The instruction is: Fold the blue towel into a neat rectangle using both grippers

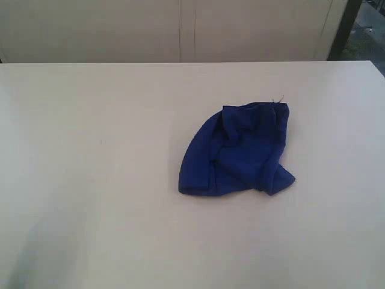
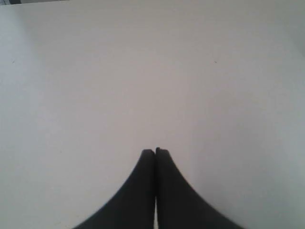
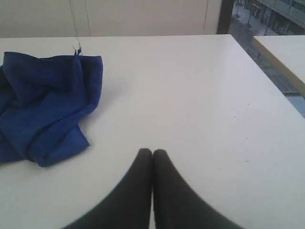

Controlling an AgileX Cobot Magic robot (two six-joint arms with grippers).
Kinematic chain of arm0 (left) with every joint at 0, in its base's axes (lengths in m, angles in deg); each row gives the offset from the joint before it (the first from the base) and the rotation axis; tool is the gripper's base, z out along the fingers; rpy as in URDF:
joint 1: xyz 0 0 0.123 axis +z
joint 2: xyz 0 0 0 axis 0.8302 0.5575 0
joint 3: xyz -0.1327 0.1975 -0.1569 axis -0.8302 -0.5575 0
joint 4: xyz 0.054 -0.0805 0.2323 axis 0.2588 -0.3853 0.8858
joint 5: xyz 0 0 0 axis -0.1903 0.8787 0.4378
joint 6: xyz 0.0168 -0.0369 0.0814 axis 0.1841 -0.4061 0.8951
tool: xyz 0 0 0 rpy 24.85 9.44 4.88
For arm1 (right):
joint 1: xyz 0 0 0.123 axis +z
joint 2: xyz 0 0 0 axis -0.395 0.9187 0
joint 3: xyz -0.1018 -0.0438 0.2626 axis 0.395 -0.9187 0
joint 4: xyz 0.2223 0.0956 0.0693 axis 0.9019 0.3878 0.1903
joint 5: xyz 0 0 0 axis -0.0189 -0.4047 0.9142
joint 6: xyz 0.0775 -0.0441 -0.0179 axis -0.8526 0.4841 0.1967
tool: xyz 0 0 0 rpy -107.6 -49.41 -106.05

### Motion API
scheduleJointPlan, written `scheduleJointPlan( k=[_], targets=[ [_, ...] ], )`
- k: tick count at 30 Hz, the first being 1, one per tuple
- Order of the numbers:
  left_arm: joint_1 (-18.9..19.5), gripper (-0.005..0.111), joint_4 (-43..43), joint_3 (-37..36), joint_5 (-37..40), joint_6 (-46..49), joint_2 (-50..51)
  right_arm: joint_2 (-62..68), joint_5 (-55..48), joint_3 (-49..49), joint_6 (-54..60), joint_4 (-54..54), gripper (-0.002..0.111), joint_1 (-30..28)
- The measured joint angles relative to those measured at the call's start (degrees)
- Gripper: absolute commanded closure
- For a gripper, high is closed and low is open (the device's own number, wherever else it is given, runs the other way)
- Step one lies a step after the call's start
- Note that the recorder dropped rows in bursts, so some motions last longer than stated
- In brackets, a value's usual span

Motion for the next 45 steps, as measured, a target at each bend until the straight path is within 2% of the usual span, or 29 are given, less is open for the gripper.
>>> scheduleJointPlan(
  k=[4,9,12,30,36,43,45],
  targets=[
    [0.0,0.107,0.0,0.0,0.0,0.0,0.0,0.0,3.5,0.0,0.0,0.0,0.107,0.0],
    [0.0,0.107,0.0,0.0,0.0,0.0,0.0,0.0,19.0,0.0,0.0,0.0,0.107,0.0],
    [0.0,0.107,0.0,0.0,0.0,0.0,0.0,0.0,23.5,0.0,0.0,0.0,0.107,0.0],
    [0.0,0.107,0.0,0.0,0.0,0.0,0.0,0.0,25.2,0.0,0.0,0.0,0.108,0.0],
    [0.0,0.107,0.0,0.0,0.0,0.0,0.0,0.8,18.8,4.4,0.0,0.0,0.108,0.0],
    [0.0,0.107,0.0,0.0,0.0,0.0,0.0,18.0,14.4,17.5,-1.8,0.0,0.108,0.0],
    [0.0,0.107,0.0,0.0,0.0,0.0,0.0,26.5,14.0,22.6,-1.8,0.0,0.108,0.0]
  ],
)
